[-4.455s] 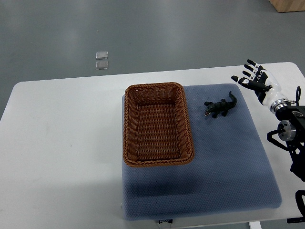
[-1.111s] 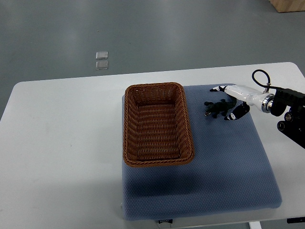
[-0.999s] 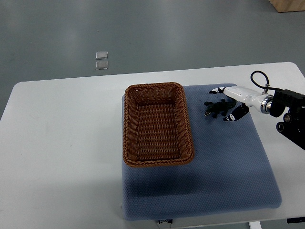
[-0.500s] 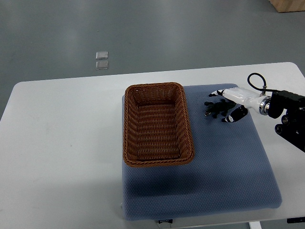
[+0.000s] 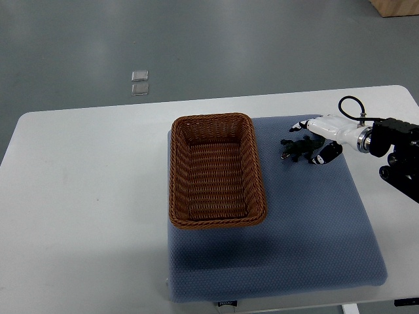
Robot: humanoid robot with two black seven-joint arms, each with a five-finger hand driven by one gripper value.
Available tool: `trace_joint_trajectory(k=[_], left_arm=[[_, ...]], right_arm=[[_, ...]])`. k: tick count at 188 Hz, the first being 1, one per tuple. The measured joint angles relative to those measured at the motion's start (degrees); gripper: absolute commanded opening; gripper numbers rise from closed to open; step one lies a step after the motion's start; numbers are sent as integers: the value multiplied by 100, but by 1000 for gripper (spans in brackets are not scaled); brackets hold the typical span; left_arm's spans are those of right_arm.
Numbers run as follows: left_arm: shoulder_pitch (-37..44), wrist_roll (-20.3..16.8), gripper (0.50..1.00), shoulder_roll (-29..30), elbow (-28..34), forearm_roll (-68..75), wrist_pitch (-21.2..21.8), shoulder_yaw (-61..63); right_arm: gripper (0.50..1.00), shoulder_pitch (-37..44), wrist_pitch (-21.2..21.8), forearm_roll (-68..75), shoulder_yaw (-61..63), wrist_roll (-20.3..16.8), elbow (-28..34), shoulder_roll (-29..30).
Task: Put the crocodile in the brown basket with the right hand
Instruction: 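Close the right hand's fingers around the crocodile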
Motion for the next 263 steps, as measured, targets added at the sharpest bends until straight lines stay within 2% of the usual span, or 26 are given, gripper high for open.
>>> trace_joint_trajectory(k=[77, 183, 263], left_arm=[[2, 0, 1000, 0, 0, 0, 0, 1], [1, 0, 1000, 0, 0, 0, 0, -1], [-1, 0, 1000, 0, 0, 0, 0, 0]], right_arm=[[825, 20, 13, -56, -95, 4, -40, 5], [731, 33, 2, -64, -119, 5, -85, 8], [682, 42, -139, -65, -119, -5, -163, 25]])
